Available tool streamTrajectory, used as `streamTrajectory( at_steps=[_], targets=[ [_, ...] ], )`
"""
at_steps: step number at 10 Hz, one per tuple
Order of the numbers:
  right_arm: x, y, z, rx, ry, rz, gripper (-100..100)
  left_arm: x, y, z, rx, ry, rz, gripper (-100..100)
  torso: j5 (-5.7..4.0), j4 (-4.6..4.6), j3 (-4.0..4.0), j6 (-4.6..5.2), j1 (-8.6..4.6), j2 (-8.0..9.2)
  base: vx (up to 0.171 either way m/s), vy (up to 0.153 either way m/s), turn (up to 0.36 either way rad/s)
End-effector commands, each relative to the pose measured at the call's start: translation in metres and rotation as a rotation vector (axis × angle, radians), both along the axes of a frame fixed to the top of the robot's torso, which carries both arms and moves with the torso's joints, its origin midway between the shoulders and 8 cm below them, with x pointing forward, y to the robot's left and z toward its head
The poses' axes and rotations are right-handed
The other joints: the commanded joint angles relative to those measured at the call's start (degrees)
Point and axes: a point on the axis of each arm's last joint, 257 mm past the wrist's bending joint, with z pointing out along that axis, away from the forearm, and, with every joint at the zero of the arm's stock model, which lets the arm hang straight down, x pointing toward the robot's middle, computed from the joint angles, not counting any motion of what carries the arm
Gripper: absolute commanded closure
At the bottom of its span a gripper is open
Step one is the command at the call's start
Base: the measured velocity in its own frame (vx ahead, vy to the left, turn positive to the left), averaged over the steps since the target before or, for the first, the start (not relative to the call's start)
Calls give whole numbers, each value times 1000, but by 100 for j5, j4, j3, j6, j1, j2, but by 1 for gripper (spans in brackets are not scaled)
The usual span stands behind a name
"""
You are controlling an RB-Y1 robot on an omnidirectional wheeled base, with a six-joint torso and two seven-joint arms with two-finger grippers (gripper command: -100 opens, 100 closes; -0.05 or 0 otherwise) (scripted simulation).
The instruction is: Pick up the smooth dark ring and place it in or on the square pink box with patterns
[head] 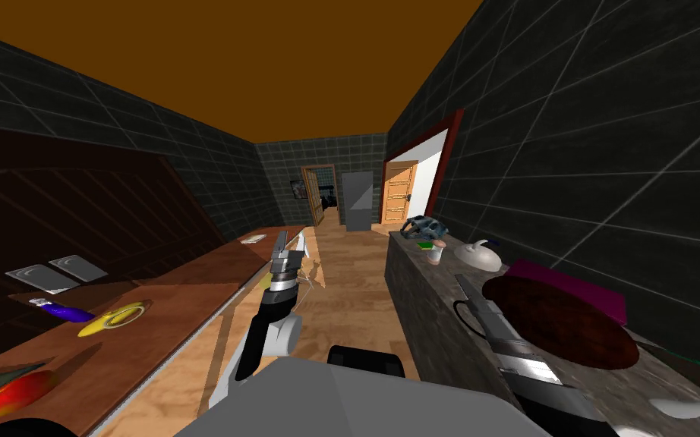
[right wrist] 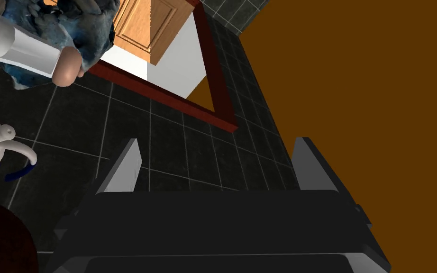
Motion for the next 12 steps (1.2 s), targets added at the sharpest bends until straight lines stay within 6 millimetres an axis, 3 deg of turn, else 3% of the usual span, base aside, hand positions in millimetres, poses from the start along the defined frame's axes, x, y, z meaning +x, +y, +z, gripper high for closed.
streamTrajectory(
  at_steps=[1, 3, 4, 6, 7, 9, 10, 12],
  targets=[
    [-14, -23, -29, -96, 98, -61, -100, 0, 0, 0, 0, 0, 0, 0, 0, 0, 0, 0, 0, 0, 94, -13, 217],
    [-36, -50, -62, -216, 219, -128, -100, 0, 0, 0, 0, 0, 0, 0, 0, -3, -7, -1, 2, -13, 112, 4, 279],
    [-38, -51, -64, -225, 227, -132, -100, 0, 0, 0, 0, 0, 0, 0, 1, -4, -9, -1, 4, -16, 79, -3, 25],
    [-68, -78, -97, -343, 361, -190, -100, 0, 0, 0, 0, 0, 0, 0, 2, 0, 0, 2, 9, 2, 68, 16, 161],
    [-68, -78, -97, -348, 362, -191, -100, 0, 0, 0, 0, 0, 0, 0, 3, 0, -1, -1, 13, -1, 63, 10, 76],
    [-101, -105, -127, -465, 497, -239, -100, 0, 0, 0, 0, 0, 0, 0, 3, 0, 0, 1, 14, 0, 84, 27, 177],
    [-103, -105, -128, -468, 501, -239, -100, 0, 0, 0, 0, 0, 0, 0, 5, -1, -4, 1, 18, -6, 71, 16, 52],
    [-142, -131, -155, -578, 644, -277, -100, 0, 0, 0, 0, 0, 0, 0, 4, 1, 1, 1, 18, 3, 76, 31, 156]
  ],
)
